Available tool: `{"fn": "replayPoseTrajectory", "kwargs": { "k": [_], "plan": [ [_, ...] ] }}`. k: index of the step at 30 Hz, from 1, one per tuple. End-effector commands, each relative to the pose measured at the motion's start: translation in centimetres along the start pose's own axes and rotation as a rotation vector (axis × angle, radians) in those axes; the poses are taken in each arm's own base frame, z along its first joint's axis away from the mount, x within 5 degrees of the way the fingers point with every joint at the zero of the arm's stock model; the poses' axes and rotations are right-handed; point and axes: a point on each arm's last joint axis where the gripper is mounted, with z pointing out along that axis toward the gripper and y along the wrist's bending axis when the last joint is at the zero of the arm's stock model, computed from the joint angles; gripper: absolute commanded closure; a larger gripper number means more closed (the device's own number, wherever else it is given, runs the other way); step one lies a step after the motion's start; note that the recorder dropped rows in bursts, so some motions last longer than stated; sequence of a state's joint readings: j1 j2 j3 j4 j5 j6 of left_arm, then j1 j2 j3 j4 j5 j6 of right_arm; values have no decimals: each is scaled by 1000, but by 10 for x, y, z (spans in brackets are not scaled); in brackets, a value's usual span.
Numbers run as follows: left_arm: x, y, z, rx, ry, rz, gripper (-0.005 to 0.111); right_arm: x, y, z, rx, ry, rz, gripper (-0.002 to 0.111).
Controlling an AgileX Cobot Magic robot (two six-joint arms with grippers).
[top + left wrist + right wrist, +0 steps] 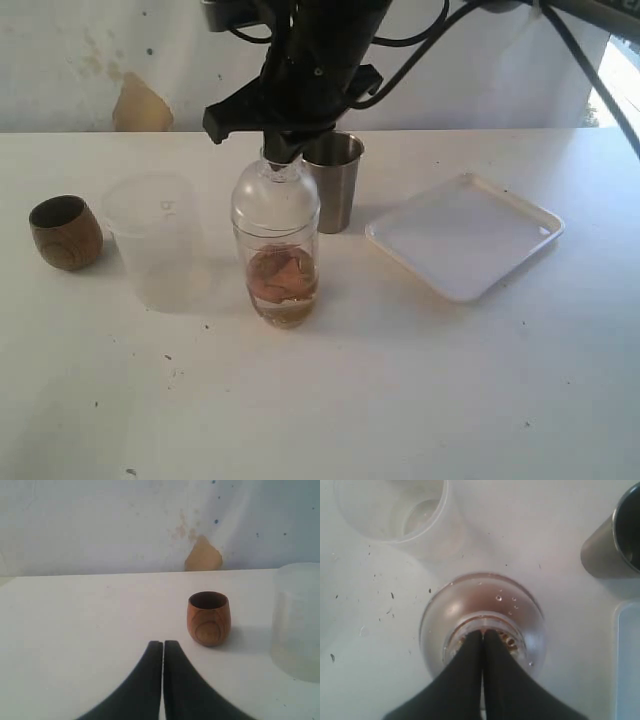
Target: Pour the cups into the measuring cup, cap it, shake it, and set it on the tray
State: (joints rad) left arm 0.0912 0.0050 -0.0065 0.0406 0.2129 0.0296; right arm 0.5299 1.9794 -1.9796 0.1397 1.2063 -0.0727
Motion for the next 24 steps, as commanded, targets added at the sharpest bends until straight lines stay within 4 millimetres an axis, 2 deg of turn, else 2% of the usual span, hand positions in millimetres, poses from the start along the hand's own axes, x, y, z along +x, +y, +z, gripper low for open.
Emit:
{"fn": "replayPoseTrajectory", "kwargs": {
  "k": [1,9,14,18,22,24],
  "plan": [
    [1,0,0,0,-9,-8,106,4,-1,-1,5,21,-2,108],
    [1,0,0,0,-9,-8,106,4,-1,-3,2,16,-1,108],
    [1,0,0,0,-9,-8,106,4,0,-9,3,3,-3,98],
    [1,0,0,0,-9,-8,106,5,0,-8,2,10,-2,100],
    [1,0,0,0,-9,-8,106,13,-2,3,8,58,1,108],
    [1,0,0,0,-9,-8,106,18,-3,10,7,86,-2,108]
  ]
}}
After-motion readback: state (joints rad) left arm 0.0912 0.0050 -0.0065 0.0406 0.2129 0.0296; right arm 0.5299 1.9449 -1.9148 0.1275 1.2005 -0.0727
